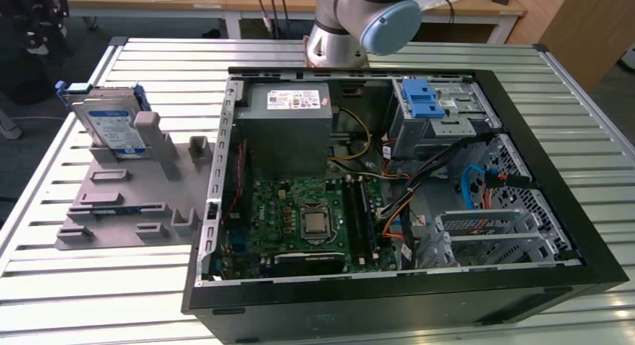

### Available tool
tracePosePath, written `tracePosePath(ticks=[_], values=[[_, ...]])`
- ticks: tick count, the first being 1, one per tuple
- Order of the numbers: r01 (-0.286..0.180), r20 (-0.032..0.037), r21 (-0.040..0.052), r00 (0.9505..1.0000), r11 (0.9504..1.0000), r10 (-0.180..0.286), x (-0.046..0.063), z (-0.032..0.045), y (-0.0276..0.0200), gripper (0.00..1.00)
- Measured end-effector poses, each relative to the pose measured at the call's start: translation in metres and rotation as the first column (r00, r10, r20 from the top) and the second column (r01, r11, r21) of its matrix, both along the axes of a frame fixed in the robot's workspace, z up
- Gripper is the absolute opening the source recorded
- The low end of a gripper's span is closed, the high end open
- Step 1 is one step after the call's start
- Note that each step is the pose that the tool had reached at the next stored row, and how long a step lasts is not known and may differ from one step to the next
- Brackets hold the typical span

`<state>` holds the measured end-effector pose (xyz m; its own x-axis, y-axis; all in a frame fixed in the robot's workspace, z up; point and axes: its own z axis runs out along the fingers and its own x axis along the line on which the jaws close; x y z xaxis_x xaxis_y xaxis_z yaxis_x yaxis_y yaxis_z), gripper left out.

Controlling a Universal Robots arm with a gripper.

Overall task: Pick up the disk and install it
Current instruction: 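Pick up the disk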

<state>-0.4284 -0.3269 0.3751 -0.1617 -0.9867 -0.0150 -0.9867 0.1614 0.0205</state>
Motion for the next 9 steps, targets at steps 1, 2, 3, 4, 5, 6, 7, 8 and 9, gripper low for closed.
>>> tracePosePath(ticks=[1,2,3,4,5,6,7,8,9], values=[[-0.002,0.0003,-0.0029,1.0,1.0,0.002,0.0,-0.001,0.0001,0.35],[-0.006,0.0007,-0.0049,1.0,1.0,0.006,0.0,-0.0023,0.0001,0.35],[-0.01,0.0008,-0.0058,0.9999,0.9999,0.01,0.0,-0.0038,0.0001,0.41],[-0.019,0.0008,-0.0058,0.9998,0.9998,0.019,0.0,-0.0051,0.0001,0.47],[-0.037,0.0008,-0.0059,0.9993,0.9993,0.037,0.0,-0.0063,0.0001,0.47],[-0.055,0.0008,-0.0059,0.9985,0.9985,0.055,0.0,-0.0077,0.0001,0.47],[-0.074,0.0008,-0.0059,0.9972,0.9972,0.074,0.0,-0.0092,0.0001,0.53],[-0.092,0.0008,-0.0059,0.9957,0.9957,0.092,0.0,-0.0105,0.0001,0.53],[-0.11,0.0009,-0.006,0.9939,0.9939,0.11,0.0,-0.0117,0.0001,0.53]])
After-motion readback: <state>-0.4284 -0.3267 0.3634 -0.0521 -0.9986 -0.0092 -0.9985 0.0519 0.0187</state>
